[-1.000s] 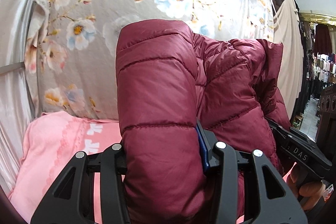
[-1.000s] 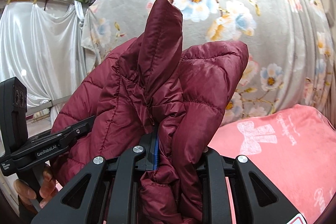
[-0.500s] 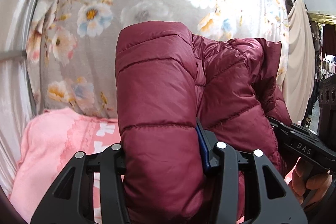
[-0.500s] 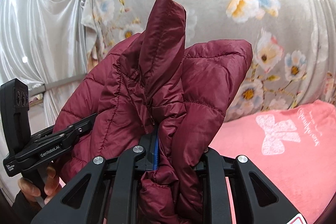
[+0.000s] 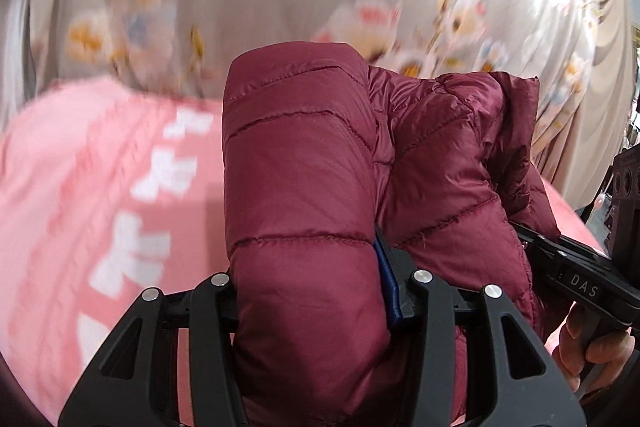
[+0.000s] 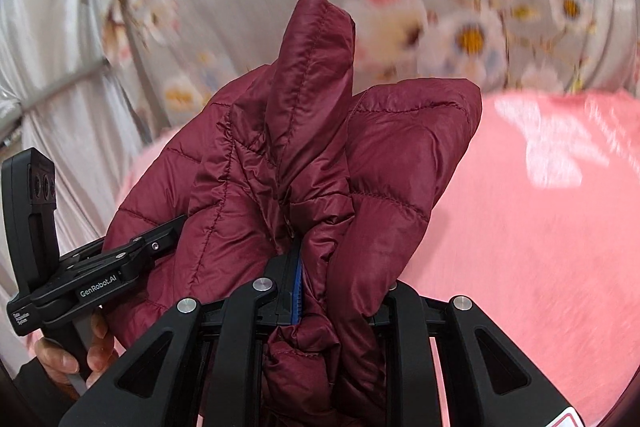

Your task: Fold large clothes

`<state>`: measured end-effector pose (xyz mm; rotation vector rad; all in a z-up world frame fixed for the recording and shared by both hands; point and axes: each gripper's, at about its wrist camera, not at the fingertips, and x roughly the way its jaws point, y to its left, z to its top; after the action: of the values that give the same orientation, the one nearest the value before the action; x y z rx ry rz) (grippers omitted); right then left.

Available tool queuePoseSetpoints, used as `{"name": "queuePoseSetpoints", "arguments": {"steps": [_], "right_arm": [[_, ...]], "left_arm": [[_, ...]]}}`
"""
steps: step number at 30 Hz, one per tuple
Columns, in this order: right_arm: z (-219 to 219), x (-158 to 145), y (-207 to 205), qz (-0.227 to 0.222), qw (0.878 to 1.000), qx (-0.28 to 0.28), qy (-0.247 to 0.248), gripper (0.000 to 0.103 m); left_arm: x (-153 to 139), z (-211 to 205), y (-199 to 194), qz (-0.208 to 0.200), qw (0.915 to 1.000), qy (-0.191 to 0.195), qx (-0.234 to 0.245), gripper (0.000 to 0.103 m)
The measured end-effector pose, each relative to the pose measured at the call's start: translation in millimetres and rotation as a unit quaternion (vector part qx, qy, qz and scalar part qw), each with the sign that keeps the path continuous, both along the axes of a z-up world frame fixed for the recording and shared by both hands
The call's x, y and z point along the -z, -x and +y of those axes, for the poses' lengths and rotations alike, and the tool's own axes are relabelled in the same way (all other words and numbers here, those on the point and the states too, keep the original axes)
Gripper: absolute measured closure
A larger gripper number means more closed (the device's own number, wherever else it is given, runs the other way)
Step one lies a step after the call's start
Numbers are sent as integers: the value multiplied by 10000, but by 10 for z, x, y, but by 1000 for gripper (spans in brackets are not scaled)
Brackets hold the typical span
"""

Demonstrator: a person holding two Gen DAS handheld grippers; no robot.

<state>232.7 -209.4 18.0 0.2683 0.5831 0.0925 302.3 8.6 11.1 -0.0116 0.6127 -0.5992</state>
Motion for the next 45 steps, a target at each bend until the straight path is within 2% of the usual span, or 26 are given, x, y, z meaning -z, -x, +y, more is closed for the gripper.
{"name": "queuePoseSetpoints", "arguments": {"steps": [4, 5, 9, 11, 13, 14, 15, 17, 21, 22, 23, 24, 27, 29, 31, 35, 37, 41, 45], "right_arm": [[-8, 478, -123, 506, 9987, 31, -50, 85], [-8, 553, -133, 571, 9983, 83, -20, 83], [-77, 758, -154, 622, 9978, 140, -199, 79], [-104, 798, -174, 645, 9974, 151, -289, 74], [-149, 830, -192, 583, 9975, 155, -374, 71], [-183, 830, -198, 619, 9971, 162, -415, 66], [-222, 817, -177, 699, 9965, 174, -428, 57], [-317, 746, -80, 780, 9957, 315, -397, 42], [-659, 525, 364, 584, 9928, 842, -616, 37], [-732, 447, 509, 473, 9907, 1127, -605, 38], [-747, 378, 589, 407, 9902, 1204, -575, 47], [-722, 311, 627, 363, 9910, 1166, -542, 61], [-360, 96, 549, 353, 9953, 906, -27, 78], [-137, 53, 450, 300, 9964, 736, 286, 81], [36, 90, 270, 403, 9957, 646, 529, 81], [82, 299, -78, 703, 9898, 947, 804, 85], [17, 437, -180, 832, 9879, 1062, 765, 85], [-148, 701, -302, 964, 9882, 1128, 392, 86], [-217, 872, -332, 910, 9896, 1094, 188, 85]], "left_arm": [[439, -28, -143, 453, 9989, -155, -4, 58], [544, -22, -161, 500, 9985, -201, -63, 55], [686, 92, -185, 540, 9984, 103, -149, 47], [723, 100, -214, 603, 9978, 115, -230, 42], [752, 113, -228, 706, 9970, 120, -302, 38], [756, 134, -244, 785, 9962, 121, -369, 35], [749, 147, -269, 843, 9953, 90, -463, 28], [672, 204, -236, 913, 9935, -56, -683, 26], [343, 409, 44, 583, 9925, -417, -987, 16], [265, 425, 85, 516, 9912, -529, -1098, 16], [186, 425, 125, 449, 9894, -660, -1216, 16], [78, 397, 163, 361, 9854, -844, -1431, 16], [-116, 225, 192, 329, 9787, -1008, -1759, 16], [-142, 77, 155, 419, 9773, -1040, -1798, 16], [-80, -81, 90, 427, 9731, -1242, -1895, 16], [194, -260, -128, 645, 9622, -1637, -2078, 16], [328, -280, -223, 792, 9586, -1685, -2155, 16], [510, -296, -279, 752, 9602, -1567, -2186, 9], [611, -329, -314, 735, 9626, -1494, -2138, 7]]}}
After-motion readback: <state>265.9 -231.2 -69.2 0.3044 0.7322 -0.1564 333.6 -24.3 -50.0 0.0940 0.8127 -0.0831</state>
